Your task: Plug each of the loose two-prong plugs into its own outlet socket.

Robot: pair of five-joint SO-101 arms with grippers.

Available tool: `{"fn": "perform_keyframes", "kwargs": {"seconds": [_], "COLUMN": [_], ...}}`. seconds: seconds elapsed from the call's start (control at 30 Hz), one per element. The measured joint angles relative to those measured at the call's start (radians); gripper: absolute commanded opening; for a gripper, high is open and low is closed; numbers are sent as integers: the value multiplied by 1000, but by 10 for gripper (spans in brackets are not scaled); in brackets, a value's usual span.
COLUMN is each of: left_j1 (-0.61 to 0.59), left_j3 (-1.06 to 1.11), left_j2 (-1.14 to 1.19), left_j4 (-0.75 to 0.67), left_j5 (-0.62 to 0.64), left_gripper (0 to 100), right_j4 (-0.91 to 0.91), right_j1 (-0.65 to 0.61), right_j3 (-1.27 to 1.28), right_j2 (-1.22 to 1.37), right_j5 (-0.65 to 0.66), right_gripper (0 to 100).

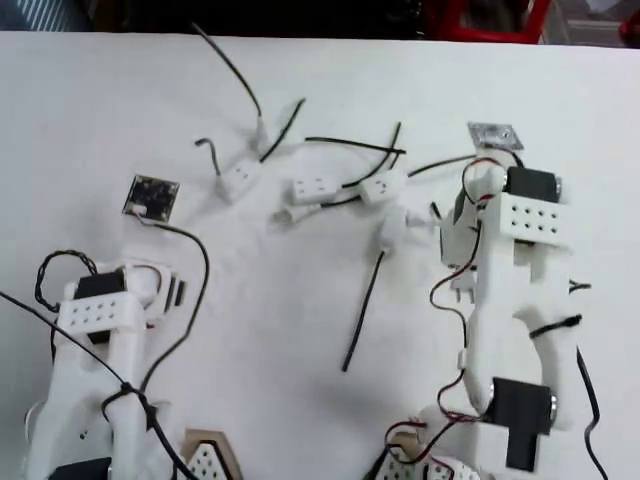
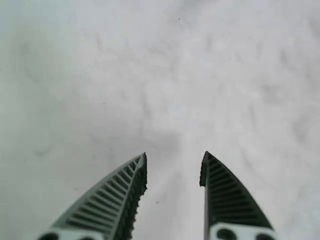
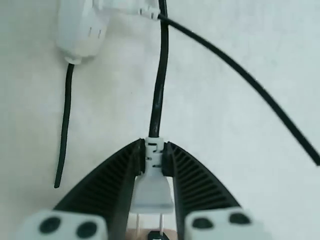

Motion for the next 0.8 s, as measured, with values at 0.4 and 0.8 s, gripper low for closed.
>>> {"fn": "perform_keyframes", "kwargs": {"seconds": [0.4, 0.8], "left_j1": [0, 0], "left_j3": [0, 0], "left_j2": [0, 0], "left_j4": [0, 0], "left_j5": [0, 0], "left_gripper": [188, 188], "right_j4": [6, 6], "right_j1": [0, 0], "right_j3": [-144, -158], "right_j2": [-256, -509], "right_j5": [-43, -43], "right_gripper": [17, 17]}}
